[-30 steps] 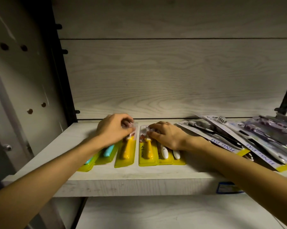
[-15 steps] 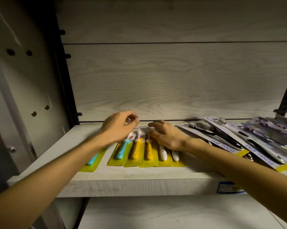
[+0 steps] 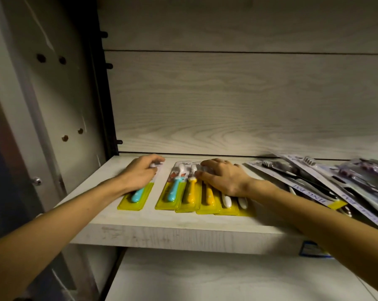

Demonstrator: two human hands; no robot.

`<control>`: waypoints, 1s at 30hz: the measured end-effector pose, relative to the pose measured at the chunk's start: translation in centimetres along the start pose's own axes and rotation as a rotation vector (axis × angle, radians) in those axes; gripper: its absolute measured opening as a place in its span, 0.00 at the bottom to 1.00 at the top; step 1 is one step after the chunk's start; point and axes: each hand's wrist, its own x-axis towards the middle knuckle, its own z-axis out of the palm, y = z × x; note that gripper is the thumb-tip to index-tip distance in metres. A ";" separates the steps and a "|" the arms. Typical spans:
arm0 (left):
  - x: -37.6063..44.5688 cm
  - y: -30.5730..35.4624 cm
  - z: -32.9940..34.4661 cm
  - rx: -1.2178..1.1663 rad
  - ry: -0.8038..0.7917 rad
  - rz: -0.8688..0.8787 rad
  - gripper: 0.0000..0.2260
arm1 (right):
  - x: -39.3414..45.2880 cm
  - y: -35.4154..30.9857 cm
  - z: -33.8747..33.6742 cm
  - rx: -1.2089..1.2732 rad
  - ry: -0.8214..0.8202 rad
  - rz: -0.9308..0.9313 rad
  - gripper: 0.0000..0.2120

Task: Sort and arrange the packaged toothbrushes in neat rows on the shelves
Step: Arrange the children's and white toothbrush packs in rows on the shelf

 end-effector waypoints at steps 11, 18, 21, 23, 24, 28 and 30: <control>1.1 4.7 3.2 -0.159 -0.026 0.017 0.14 | -0.1 -0.1 0.3 0.014 0.045 0.023 0.28; 1.1 4.9 2.9 -0.272 0.042 -0.111 0.15 | -0.2 -0.3 0.1 0.016 0.037 0.039 0.29; 0.7 5.4 3.5 -0.206 0.031 -0.107 0.13 | -0.3 -0.4 0.0 0.018 0.043 0.042 0.29; 0.3 5.6 3.6 -0.186 0.050 -0.106 0.12 | -0.4 -0.5 0.0 0.025 0.040 0.043 0.30; 0.0 5.7 3.5 -0.126 0.069 -0.085 0.12 | -0.6 -0.5 -0.1 0.025 0.040 0.045 0.30; -1.3 6.5 2.7 0.106 0.303 0.038 0.11 | -1.3 -0.6 -0.6 -0.009 0.093 0.047 0.29; -1.9 6.7 2.3 0.068 0.392 0.021 0.10 | -2.0 -0.7 -0.7 -0.023 0.089 0.058 0.33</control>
